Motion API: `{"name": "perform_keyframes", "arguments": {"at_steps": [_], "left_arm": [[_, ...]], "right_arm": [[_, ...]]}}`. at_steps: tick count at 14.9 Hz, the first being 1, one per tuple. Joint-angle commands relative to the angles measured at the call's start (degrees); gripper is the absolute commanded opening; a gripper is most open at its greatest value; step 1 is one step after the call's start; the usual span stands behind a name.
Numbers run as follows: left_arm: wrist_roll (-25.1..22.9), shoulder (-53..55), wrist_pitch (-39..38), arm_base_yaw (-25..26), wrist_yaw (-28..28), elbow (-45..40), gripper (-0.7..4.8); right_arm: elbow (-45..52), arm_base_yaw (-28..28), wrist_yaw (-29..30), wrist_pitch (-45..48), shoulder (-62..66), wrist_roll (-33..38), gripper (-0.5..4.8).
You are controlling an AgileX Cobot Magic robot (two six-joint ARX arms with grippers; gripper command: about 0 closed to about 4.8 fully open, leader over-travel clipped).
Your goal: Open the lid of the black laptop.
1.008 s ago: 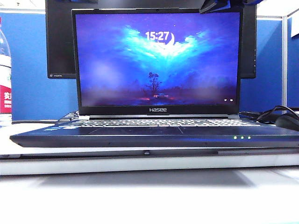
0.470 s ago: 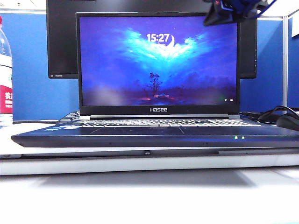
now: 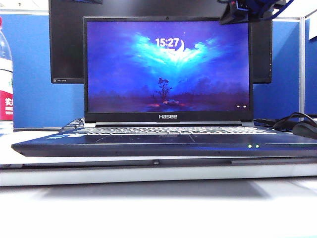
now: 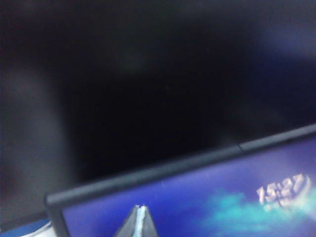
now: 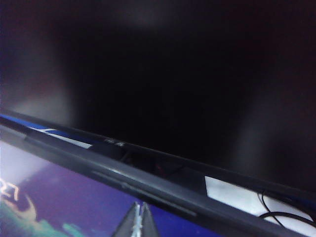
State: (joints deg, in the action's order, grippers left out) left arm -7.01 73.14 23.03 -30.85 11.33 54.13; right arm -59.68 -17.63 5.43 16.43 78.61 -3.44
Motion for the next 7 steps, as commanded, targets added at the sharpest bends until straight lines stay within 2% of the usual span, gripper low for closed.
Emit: {"name": "perform_keyframes", "arguments": {"at_steps": [1, 4, 7], "left_arm": [[0.22, -0.26, -0.72, 0.0, -0.24, 0.2, -0.05], [0.61, -0.26, -2.03, -0.02, -0.26, 0.2, -0.05], [3.85, -0.31, -4.2, -0.02, -1.88, 0.2, -0.04]], "right_arm": [[-3.43, 0.11, -0.59, 1.18, 2.34, -0.04, -0.06], [-6.12, 0.11, -0.59, -0.35, 4.28, -0.07, -0.06], [-6.16, 0.52, -0.77, -0.17, 5.11, -0.02, -0.06]]}}
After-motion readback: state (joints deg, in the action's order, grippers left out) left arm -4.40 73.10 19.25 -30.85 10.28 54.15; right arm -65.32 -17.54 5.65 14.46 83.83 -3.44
